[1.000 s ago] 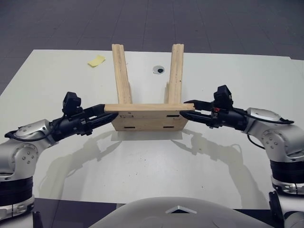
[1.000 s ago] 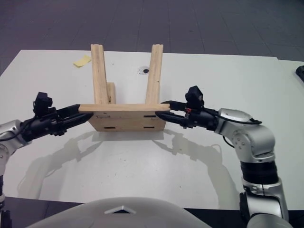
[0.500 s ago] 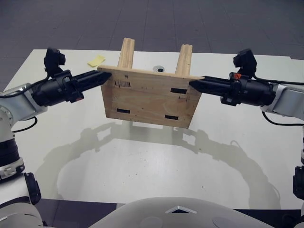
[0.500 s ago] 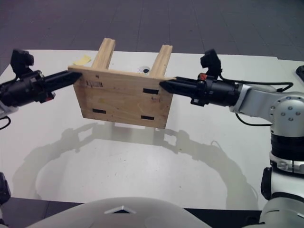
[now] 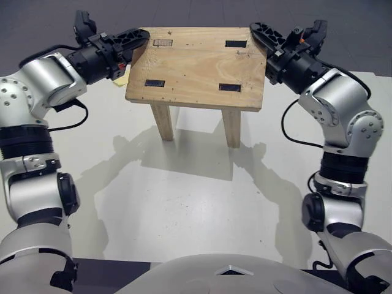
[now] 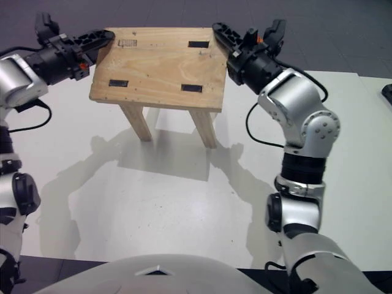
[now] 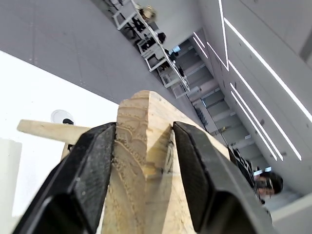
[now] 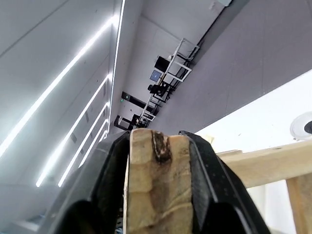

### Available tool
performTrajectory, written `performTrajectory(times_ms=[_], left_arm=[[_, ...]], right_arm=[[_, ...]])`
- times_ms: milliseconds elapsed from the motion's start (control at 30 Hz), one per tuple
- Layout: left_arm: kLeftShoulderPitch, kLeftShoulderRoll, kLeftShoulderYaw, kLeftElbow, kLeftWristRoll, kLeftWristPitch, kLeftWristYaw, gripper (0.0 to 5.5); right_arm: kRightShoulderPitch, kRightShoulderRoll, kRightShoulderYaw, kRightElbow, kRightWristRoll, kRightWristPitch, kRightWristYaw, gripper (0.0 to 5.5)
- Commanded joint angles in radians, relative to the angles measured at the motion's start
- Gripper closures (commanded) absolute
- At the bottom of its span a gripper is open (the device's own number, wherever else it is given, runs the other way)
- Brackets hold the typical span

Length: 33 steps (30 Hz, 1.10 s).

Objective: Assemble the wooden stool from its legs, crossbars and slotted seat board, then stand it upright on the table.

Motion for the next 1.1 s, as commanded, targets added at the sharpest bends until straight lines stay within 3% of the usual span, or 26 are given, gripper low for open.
performTrajectory(times_ms=[33,100,367,400,700,867,1000,1100], left_arm=[[-0.2,-0.271,-0.025,0.16,-0.019,0.084,0.041,3.76],[-0.213,-0.288,-0.001,0.222,0.039,0.059,0.042,3.83],[-0.2,-0.299,0.044,0.222,0.214,0.03,-0.086,5.07],[-0.195,-0.302,0.044,0.206,0.23,0.036,-0.104,5.21],[-0.093,-0.309,0.021,-0.026,0.355,0.03,-0.235,3.59],[-0.015,-0.305,-0.01,-0.18,0.572,-0.201,-0.353,2.75],[0.063,-0.334,-0.035,-0.307,0.764,-0.444,-0.419,2.02],[0.09,-0.395,0.023,-0.38,0.843,-0.644,-0.418,1.56]], right_arm=[[-0.222,0.2,0.057,0.143,0.043,-0.071,-0.124,4.11],[-0.239,0.214,0.04,0.207,-0.011,-0.107,-0.157,4.13],[-0.21,0.204,0.004,0.327,-0.15,-0.108,-0.155,4.14],[-0.2,0.194,0.0,0.338,-0.167,-0.097,-0.135,3.77],[-0.076,0.101,0.006,0.329,-0.389,0.005,0.088,2.34],[-0.029,0.06,0.043,0.228,-0.587,-0.016,0.285,1.6],[0.023,-0.012,0.147,0.108,-0.856,-0.096,0.455,0.91],[0.028,-0.024,0.156,0.065,-0.988,-0.178,0.56,0.47]])
